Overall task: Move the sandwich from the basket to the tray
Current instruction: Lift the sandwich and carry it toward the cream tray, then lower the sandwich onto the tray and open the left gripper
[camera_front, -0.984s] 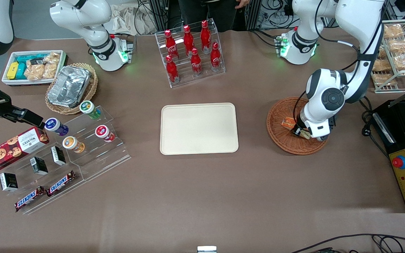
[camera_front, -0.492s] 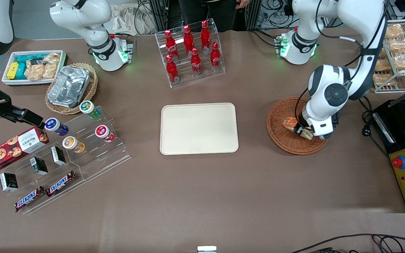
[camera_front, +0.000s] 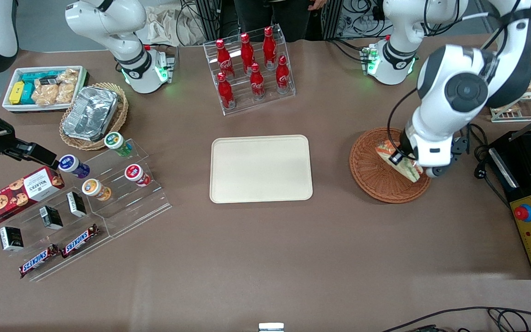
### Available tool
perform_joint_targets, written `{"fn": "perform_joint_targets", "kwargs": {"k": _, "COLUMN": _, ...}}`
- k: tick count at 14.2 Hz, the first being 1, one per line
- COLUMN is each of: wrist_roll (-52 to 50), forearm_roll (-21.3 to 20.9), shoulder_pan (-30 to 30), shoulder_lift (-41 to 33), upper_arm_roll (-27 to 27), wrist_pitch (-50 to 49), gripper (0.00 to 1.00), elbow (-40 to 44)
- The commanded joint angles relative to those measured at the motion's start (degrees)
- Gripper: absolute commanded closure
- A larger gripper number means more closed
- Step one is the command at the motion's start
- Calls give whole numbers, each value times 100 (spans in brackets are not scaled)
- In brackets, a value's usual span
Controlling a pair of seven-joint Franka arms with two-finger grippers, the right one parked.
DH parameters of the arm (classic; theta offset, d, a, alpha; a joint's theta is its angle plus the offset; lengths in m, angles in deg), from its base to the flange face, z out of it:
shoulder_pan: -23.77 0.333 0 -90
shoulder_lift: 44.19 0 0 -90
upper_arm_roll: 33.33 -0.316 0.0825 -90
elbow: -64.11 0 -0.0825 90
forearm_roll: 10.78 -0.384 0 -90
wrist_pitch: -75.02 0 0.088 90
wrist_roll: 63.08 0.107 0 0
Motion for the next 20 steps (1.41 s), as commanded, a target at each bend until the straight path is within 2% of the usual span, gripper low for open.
{"fn": "perform_joint_targets", "kwargs": {"k": 1, "wrist_roll": 1076, "forearm_roll": 1, "shoulder_pan": -7, "shoulder_lift": -211, "upper_arm_roll": 116, "wrist_pitch": -168, "gripper": 100, "elbow": 116}}
{"fn": "perform_joint_targets", "kwargs": {"k": 7, "wrist_roll": 2017, "forearm_roll": 89, "shoulder_pan": 28, "shoulder_lift": -168, "upper_arm_roll": 1064, "wrist_pitch": 51, "gripper": 100, "elbow": 37}}
{"fn": "perform_joint_targets", "kwargs": {"k": 10, "wrist_roll": 2248, "forearm_roll": 309, "shoulder_pan": -164, "shoulder_lift": 33, "upper_arm_roll": 1302, "wrist_pitch": 402, "gripper": 100, "elbow": -68}}
{"fn": "perform_joint_targets", "kwargs": {"k": 15, "wrist_roll": 2301, "forearm_roll": 239, "shoulder_pan": -393, "shoulder_lift": 60, "upper_arm_roll": 1505, "wrist_pitch": 2018, "gripper": 100, "elbow": -1359}}
{"fn": "perform_joint_targets", "kwargs": {"k": 18, "wrist_roll": 2293, "forearm_roll": 64, "shoulder_pan": -718, "shoulder_lift": 305, "upper_arm_roll": 1488, "wrist_pitch": 3388, "gripper": 100, "elbow": -2150}}
{"fn": "perform_joint_targets", "kwargs": {"k": 20, "wrist_roll": 2231, "forearm_roll": -86, "shoulder_pan": -823, "shoulder_lift": 595, "upper_arm_roll": 1488, "wrist_pitch": 3594, "gripper": 100, "elbow": -2170}}
